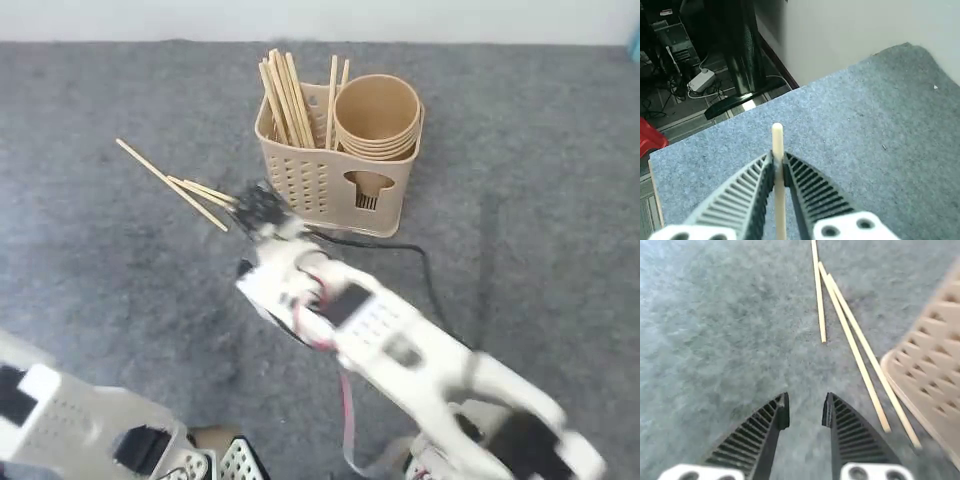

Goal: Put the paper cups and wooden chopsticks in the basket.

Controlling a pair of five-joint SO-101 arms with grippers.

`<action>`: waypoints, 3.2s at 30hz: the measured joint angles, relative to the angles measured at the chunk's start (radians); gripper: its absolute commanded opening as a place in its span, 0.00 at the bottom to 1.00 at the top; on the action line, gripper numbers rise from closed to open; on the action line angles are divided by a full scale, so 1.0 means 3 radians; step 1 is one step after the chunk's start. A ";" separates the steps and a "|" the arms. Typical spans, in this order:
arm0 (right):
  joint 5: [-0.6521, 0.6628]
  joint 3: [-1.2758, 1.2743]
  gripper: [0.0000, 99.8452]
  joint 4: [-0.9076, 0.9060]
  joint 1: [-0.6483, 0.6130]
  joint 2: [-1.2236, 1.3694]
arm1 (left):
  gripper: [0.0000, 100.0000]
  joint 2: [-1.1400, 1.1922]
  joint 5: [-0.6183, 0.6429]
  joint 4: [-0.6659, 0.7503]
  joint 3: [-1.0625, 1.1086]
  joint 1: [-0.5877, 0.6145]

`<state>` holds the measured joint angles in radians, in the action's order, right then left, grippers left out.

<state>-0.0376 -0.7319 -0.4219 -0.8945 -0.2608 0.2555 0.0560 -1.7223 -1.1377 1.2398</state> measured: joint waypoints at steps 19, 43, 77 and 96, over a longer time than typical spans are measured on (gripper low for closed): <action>0.0000 0.2501 0.13 0.0092 0.0005 0.2782 | 0.01 -0.1478 -0.0205 0.0327 0.2138 -0.0245; -0.0031 0.3130 0.01 -0.1207 0.0143 0.3058 | 0.01 -0.3432 -0.0205 0.2250 0.5478 -0.0384; 0.0593 -0.1683 0.21 -0.1954 0.0312 -0.2506 | 0.01 -0.0552 -0.0051 0.2256 0.3237 0.0399; 0.0317 0.0425 0.21 -0.0307 0.0010 0.0962 | 0.01 -0.0552 -0.0041 0.2256 0.3237 0.0419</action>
<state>0.0575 -0.6045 -0.5140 -0.8915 0.0276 0.0898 0.0437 -1.0457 -0.1665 1.3656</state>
